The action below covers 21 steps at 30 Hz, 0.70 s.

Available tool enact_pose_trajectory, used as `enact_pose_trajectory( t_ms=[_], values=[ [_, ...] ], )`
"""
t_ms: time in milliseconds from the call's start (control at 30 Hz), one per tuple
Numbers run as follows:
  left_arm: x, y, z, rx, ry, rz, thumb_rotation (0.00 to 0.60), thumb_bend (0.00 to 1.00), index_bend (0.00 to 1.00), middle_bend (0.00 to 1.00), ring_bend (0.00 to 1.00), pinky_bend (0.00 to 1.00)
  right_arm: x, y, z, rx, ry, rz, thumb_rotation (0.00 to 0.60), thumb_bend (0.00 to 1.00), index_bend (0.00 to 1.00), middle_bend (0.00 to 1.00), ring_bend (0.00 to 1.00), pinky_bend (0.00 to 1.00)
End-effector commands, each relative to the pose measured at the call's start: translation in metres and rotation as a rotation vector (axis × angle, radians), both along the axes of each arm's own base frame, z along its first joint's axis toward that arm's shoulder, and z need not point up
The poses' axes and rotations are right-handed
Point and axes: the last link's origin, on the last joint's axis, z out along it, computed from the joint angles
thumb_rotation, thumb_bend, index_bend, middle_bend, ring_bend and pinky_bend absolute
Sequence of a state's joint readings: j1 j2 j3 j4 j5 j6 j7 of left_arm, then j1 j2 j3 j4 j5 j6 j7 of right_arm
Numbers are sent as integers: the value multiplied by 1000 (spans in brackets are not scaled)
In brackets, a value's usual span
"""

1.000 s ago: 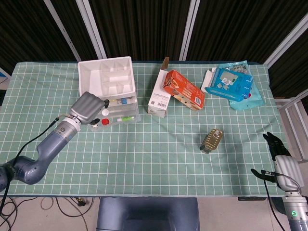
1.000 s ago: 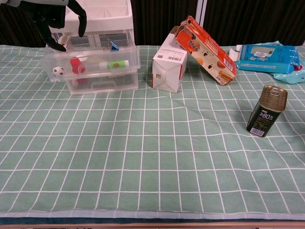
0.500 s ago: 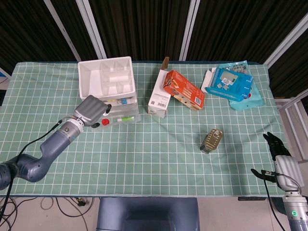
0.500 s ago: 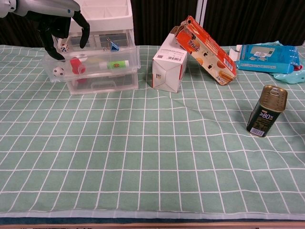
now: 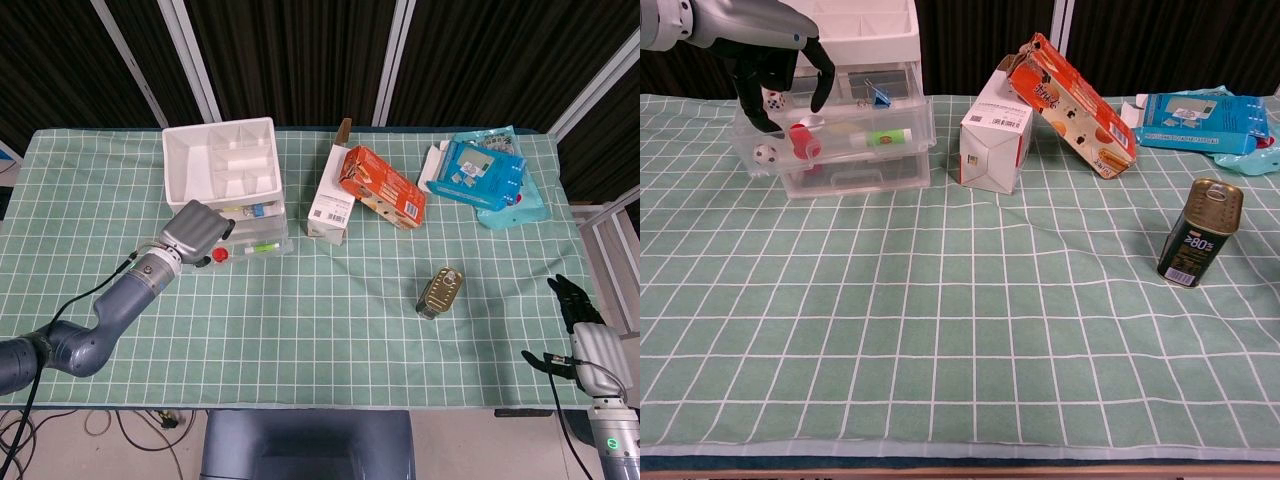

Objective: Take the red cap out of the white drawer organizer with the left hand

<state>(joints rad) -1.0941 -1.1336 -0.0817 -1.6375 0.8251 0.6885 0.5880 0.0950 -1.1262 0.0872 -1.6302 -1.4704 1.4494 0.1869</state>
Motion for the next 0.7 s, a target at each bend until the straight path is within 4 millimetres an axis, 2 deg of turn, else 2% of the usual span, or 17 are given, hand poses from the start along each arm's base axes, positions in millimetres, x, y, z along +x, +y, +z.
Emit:
enact_pose_trajectory(
  t_ms=[33, 700],
  values=[
    [1, 1, 1, 3, -2, 1, 600, 148, 460, 1000, 1000, 1000, 0, 0, 0, 0, 0, -1, 600, 65, 0, 0, 0, 219],
    [4, 8, 1, -38, 50, 41, 600, 149, 466, 1000, 1000, 1000, 0, 0, 0, 1, -8, -4, 600, 66, 0, 0, 0, 219]
  ],
)
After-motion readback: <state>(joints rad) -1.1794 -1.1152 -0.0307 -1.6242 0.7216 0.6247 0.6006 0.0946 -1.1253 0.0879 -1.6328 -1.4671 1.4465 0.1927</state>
